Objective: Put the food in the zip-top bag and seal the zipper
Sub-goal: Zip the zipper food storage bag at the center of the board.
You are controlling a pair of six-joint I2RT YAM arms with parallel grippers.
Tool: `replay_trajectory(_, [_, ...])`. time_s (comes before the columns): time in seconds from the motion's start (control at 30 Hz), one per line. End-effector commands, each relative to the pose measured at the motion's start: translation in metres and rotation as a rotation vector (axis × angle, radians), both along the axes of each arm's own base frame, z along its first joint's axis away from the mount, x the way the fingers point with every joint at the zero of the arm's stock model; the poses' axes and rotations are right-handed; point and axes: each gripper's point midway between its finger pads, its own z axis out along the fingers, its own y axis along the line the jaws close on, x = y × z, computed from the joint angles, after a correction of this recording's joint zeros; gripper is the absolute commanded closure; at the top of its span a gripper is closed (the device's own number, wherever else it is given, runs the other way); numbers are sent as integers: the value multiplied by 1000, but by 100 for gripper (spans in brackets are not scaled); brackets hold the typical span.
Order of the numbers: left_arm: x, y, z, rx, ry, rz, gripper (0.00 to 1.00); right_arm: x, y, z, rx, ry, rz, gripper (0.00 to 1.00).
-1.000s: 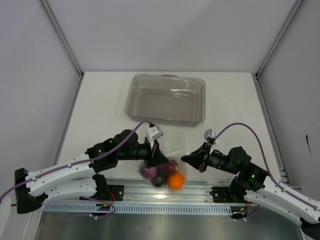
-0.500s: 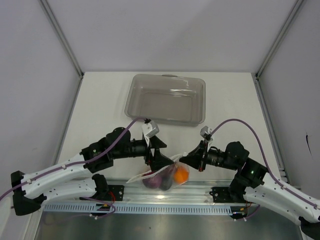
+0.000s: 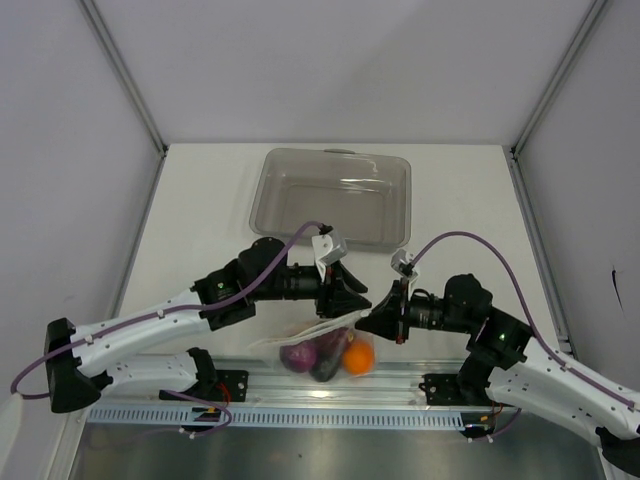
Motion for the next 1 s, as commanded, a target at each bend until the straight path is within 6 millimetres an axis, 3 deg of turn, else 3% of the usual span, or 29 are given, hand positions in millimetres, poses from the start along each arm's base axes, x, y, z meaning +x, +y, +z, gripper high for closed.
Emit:
replay_trajectory(0.0, [-5,-5,25,-62,-46,-51,60,-3,-2,36,86,-39,7,100])
replay_trajectory(0.07, [-8,-5,23,-58,-38,-70,58,-4,-3,34,84,-42,11,100])
replay_trajectory(0.17, [-11,-5,21,-50,-17,-90,39,-6,-3,34,85,-48,20,100])
replay_trajectory(0.3, [-18,-2,15,-44,42,-135,30,-7,-7,32,79,-55,12,100])
replay_trajectory(0.47, [-19,2,8,-41,74,-144,35,-9,-10,31,76,-57,11,100])
replay_trajectory(0.83, [-25,-6,-7,-13,133,-193,37,-9,-9,34,85,-59,17,100])
replay_trajectory(0.97, [-26,-6,-13,2,148,-202,45,-8,-7,32,81,-54,18,100])
